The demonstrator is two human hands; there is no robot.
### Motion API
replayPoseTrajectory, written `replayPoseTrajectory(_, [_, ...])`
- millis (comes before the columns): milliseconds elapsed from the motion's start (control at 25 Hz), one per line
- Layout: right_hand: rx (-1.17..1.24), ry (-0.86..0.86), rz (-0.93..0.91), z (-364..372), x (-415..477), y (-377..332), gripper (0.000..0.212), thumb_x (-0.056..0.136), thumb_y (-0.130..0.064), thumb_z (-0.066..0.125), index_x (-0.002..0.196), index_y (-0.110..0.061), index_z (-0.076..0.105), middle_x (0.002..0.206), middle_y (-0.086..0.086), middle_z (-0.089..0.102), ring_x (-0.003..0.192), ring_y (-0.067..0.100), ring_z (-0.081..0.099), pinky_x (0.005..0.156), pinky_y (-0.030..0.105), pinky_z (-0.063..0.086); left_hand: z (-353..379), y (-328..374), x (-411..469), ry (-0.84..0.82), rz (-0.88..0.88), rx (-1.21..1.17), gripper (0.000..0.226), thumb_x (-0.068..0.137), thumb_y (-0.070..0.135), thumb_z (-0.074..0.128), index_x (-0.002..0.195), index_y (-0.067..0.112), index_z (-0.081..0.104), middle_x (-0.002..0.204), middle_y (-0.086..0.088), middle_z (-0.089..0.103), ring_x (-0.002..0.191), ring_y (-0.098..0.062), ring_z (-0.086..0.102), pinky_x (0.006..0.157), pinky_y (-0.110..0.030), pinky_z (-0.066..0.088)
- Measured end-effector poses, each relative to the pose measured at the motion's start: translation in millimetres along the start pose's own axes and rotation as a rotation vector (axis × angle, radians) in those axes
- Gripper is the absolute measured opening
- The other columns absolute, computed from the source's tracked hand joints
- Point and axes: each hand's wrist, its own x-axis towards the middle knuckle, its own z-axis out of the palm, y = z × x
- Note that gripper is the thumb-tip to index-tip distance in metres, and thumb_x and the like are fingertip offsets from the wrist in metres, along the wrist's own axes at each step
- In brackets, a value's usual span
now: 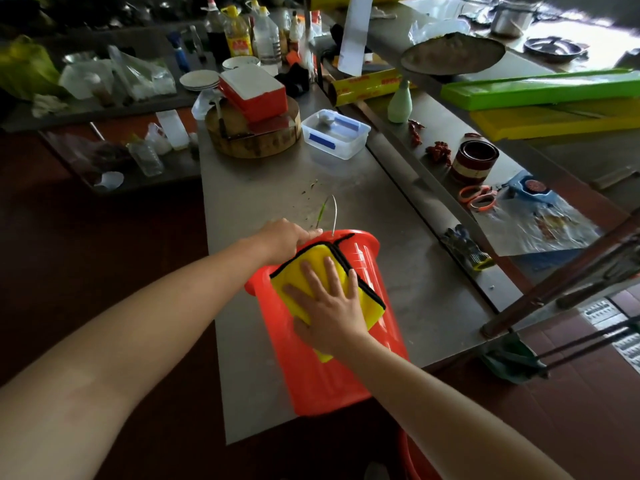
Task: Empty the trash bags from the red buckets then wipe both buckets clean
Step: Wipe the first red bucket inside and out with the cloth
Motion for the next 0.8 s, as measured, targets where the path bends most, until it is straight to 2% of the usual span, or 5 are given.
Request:
replayPoseTrajectory(160, [-0.016, 0.022, 0.114, 7, 25, -14, 0.071, 0.085, -0.066, 0.041, 0.151, -0.055, 0.016, 0.169, -0.003, 0.002, 0.151, 0.041, -0.020, 0.110, 0.075, -0.007, -2, -2, 5, -0.038, 0.051, 0.008, 0.062, 0.097, 0.018, 0.046, 0.149, 0.049, 0.034, 0.133, -0.004, 0.063, 0.117, -0.034, 0.058, 0.088, -0.035, 0.046])
replayPoseTrajectory(280, [-0.033, 0.047, 0.126, 10, 28, -18, 0.071, 0.087, -0.067, 0.039, 0.152, -0.054, 0.016, 0.169, -0.002, 0.002, 0.151, 0.042, -0.019, 0.110, 0.075, -0.008, -1, -8, 6, -0.044, 0.023, -0.074, 0.060, 0.099, 0.016, 0.046, 0.146, 0.052, 0.038, 0.129, 0.004, 0.066, 0.119, -0.027, 0.058, 0.090, -0.032, 0.045])
replayPoseTrajectory(400, [0.009, 0.072, 0.122, 8, 13, -14, 0.068, 0.088, -0.066, 0.039, 0.152, -0.053, 0.021, 0.170, -0.003, 0.002, 0.152, 0.040, -0.016, 0.112, 0.074, -0.003, 0, -8, 8, -0.024, 0.037, -0.085, 0.056, 0.101, 0.019, 0.047, 0.145, 0.052, 0.039, 0.138, 0.001, 0.061, 0.123, -0.028, 0.056, 0.092, -0.032, 0.044])
replayPoseTrajectory(560, [0.051, 0.118, 0.112, 17, -38, -7, 0.065, 0.090, -0.068, 0.038, 0.152, -0.051, 0.025, 0.170, -0.004, 0.003, 0.154, 0.040, -0.009, 0.115, 0.073, 0.008, 4, -6, 11, -0.001, 0.014, -0.131, 0.053, 0.102, 0.022, 0.049, 0.143, 0.054, 0.041, 0.128, 0.004, 0.067, 0.115, -0.024, 0.060, 0.078, -0.028, 0.038])
replayPoseTrajectory(800, [0.014, 0.162, 0.099, 38, -104, -9, 0.069, 0.089, -0.064, 0.048, 0.153, -0.050, 0.028, 0.169, -0.004, 0.010, 0.154, 0.041, 0.002, 0.113, 0.072, 0.017, 6, -5, 10, 0.007, 0.018, -0.122, 0.052, 0.102, 0.023, 0.048, 0.144, 0.053, 0.040, 0.129, 0.003, 0.066, 0.117, -0.026, 0.059, 0.092, -0.033, 0.044])
